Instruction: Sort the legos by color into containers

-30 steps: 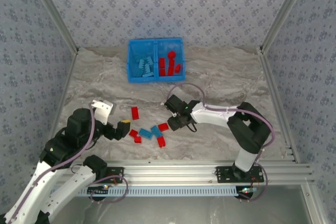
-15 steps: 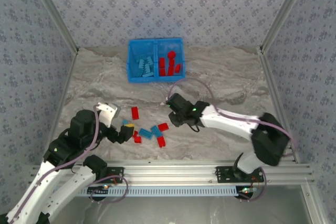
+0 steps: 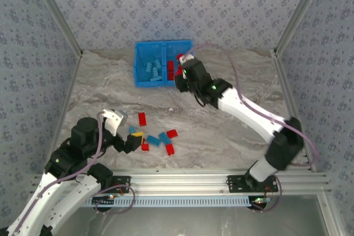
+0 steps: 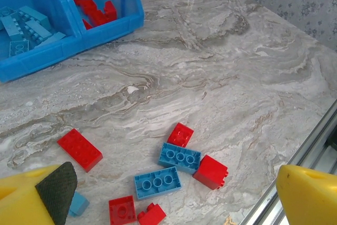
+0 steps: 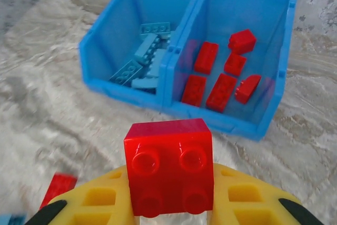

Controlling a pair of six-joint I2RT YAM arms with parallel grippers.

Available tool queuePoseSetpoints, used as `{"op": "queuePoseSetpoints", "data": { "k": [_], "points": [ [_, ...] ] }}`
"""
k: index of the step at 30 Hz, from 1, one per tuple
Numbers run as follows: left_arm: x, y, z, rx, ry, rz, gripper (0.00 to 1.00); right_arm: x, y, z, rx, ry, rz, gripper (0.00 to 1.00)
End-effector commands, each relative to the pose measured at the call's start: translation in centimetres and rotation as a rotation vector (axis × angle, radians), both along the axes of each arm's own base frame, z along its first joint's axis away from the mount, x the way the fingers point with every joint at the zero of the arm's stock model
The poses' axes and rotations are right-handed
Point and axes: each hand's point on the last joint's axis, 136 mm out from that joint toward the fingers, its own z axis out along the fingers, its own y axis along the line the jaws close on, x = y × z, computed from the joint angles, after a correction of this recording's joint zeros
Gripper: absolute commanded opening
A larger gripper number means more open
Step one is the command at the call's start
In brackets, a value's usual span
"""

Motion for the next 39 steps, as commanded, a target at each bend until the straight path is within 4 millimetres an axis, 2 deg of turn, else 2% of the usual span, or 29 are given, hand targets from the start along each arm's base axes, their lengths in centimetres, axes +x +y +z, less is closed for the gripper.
{"op": "queuePoseSetpoints", "data": {
  "k": [1, 6, 11, 14, 16, 20, 24, 29, 32, 36, 39],
  "points": [
    [-0.1, -0.3, 0.5, -0.005, -0.028, -0.024, 0.99, 4.7, 0.5, -3.3, -0.016, 0.091, -0.020, 0.24],
    [0.0, -0.1, 0.4, 0.009, -0.030, -0.017, 0.99, 11.8, 1.0, -7.7, -0.041, 0.184, -0.096, 0.24],
    [-0.1, 0.0, 0.3, 0.006, -0.025, -0.012, 0.99, 16.5, 1.1, -12.0, -0.021, 0.264, -0.141, 0.24],
    [-0.1, 0.1, 0.4, 0.002, -0.028, -0.005, 0.99, 18.4, 1.6, -13.5, 0.006, 0.271, -0.152, 0.25],
    [-0.1, 0.2, 0.5, 0.002, -0.032, -0.002, 0.99, 19.3, 1.9, -13.8, 0.024, 0.259, -0.158, 0.27],
    [-0.2, 0.1, 0.5, -0.002, -0.033, -0.007, 0.99, 20.2, 1.7, -14.1, 0.070, 0.260, -0.173, 0.38],
    [-0.1, 0.1, 0.4, 0.002, -0.030, -0.007, 0.99, 19.8, 2.1, -12.0, 0.103, 0.254, -0.145, 0.52],
    [0.1, 0.0, 0.2, 0.010, -0.026, -0.010, 0.99, 18.6, 2.3, -8.5, 0.133, 0.240, -0.123, 0.53],
    [0.2, 0.0, -0.1, 0.021, -0.015, -0.008, 0.99, 17.1, 1.9, -5.4, 0.134, 0.221, -0.119, 0.52],
    [0.3, 0.0, -0.3, 0.031, -0.010, -0.005, 0.99, 13.1, 1.4, -1.6, 0.124, 0.194, -0.098, 0.52],
    [0.5, 0.1, -0.4, 0.040, -0.009, 0.005, 0.99, 8.4, 1.8, -0.6, 0.126, 0.172, -0.025, 0.53]
  ]
}}
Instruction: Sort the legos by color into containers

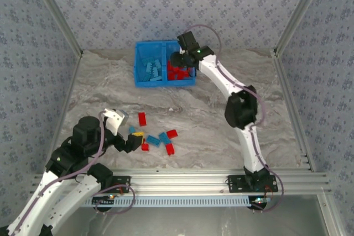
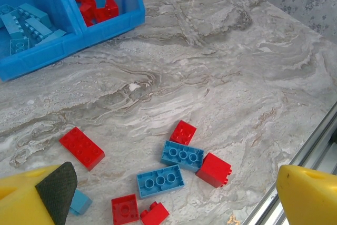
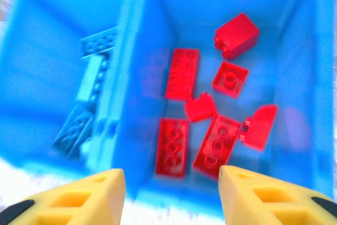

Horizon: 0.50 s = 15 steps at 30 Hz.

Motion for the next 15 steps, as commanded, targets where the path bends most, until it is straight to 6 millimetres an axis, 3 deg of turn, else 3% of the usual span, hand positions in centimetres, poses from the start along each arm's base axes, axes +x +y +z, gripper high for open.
{"op": "queuePoseSetpoints", "data": {
  "k": [1, 2, 5, 8, 10, 13, 15],
  "points": [
    [0.4, 0.3, 0.0, 0.024, -0.014, 0.018, 0.99, -5.4, 1.4, 5.0, 0.053, -0.107, 0.097, 0.53],
    [0.5, 0.6, 0.0, 0.030, -0.017, 0.033, 0.99, -7.2, 1.8, 5.6, 0.058, -0.124, 0.129, 0.54],
    [1.7, 2.5, 0.1, 0.051, -0.030, 0.157, 0.99, -12.5, 2.9, 3.8, 0.024, -0.097, 0.188, 0.54],
    [2.5, 4.8, 0.7, 0.053, -0.051, 0.282, 0.99, -16.8, 4.5, 0.4, 0.015, -0.005, 0.175, 0.54],
    [2.8, 6.2, 1.0, 0.051, -0.073, 0.354, 0.99, -19.6, 6.8, -2.1, 0.039, 0.062, 0.197, 0.57],
    [3.1, 8.5, 1.3, 0.059, -0.102, 0.481, 0.99, -22.3, 10.5, -4.9, 0.043, 0.130, 0.237, 0.62],
    [3.1, 9.2, 1.6, 0.058, -0.118, 0.516, 0.99, -23.0, 12.3, -6.9, 0.001, 0.157, 0.256, 0.69]
  ]
}}
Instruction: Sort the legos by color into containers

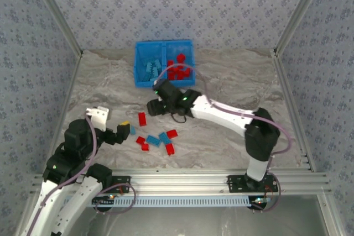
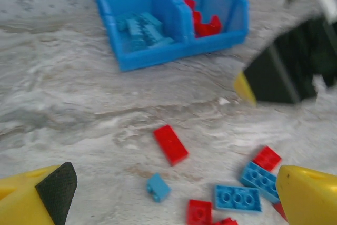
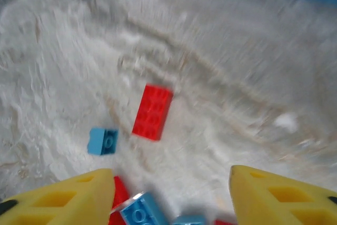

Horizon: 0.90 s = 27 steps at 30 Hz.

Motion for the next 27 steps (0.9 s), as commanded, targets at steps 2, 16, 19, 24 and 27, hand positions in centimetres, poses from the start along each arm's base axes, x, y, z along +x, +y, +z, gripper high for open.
{"op": "queuePoseSetpoints", "data": {
  "k": [2, 16, 19, 24, 27],
  "points": [
    [-0.1, 2.1, 0.9, 0.004, -0.040, 0.108, 0.99, -0.7, 3.2, -3.8, -0.052, 0.071, -0.038, 0.73],
    [-0.3, 1.2, 0.9, -0.007, -0.042, 0.051, 0.99, 2.1, 6.9, -12.0, -0.282, 0.037, -0.047, 0.60],
    [-0.3, 1.0, 0.9, -0.007, -0.039, 0.044, 0.99, 2.2, 7.2, -12.3, -0.273, 0.047, -0.041, 0.46],
    [-0.3, 0.7, 0.7, -0.010, -0.031, 0.024, 0.99, 2.2, 6.2, -11.4, -0.293, 0.025, -0.044, 0.32],
    [-0.3, 0.0, 0.7, -0.016, -0.022, -0.011, 0.99, 2.3, 5.1, -9.6, -0.267, 0.000, -0.058, 0.28]
  ]
}}
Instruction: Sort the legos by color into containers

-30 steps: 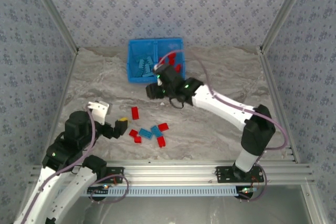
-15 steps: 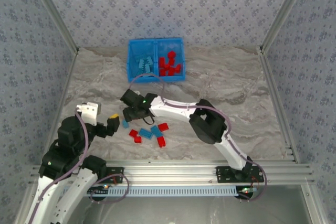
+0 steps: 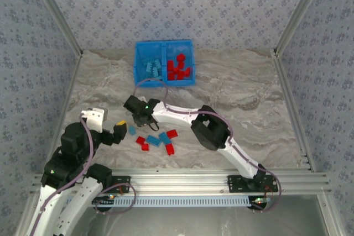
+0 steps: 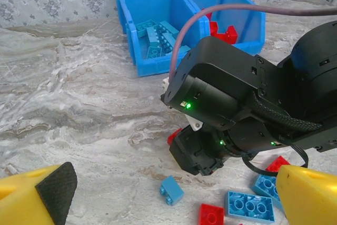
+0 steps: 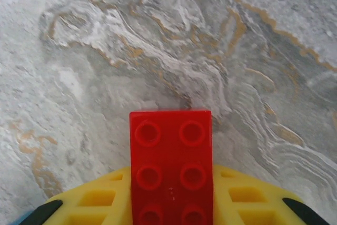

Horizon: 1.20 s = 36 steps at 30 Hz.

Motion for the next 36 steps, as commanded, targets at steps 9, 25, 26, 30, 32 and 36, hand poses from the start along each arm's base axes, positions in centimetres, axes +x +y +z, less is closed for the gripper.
{"op": "queuePoseSetpoints", "data": {
  "k": [9, 25, 26, 30, 32, 36],
  "points": [
    [-1.5, -6.4, 0.8, -0.124, 0.016, -0.366, 0.99, 1.1, -9.3, 11.7, 0.098, -0.194, -0.073, 0.27],
    [-1.5, -7.4, 0.2, -0.124, 0.076, -0.416, 0.99, 16.6, -18.6, 21.3, 0.156, -0.436, -0.256, 0.27],
    [-1.5, -7.3, 0.1, -0.121, 0.077, -0.410, 0.99, 17.9, -18.4, 21.1, 0.153, -0.434, -0.264, 0.27],
    [-1.3, -7.1, 0.0, -0.112, 0.080, -0.394, 0.99, 23.6, -17.1, 18.0, 0.124, -0.400, -0.274, 0.28],
    [-1.3, -7.0, -0.1, -0.107, 0.079, -0.388, 0.99, 26.1, -16.5, 17.2, 0.134, -0.410, -0.276, 0.28],
    [-1.2, -6.9, -0.2, -0.104, 0.083, -0.380, 0.99, 29.8, -16.4, 13.8, 0.189, -0.363, -0.337, 0.29]
  ]
}}
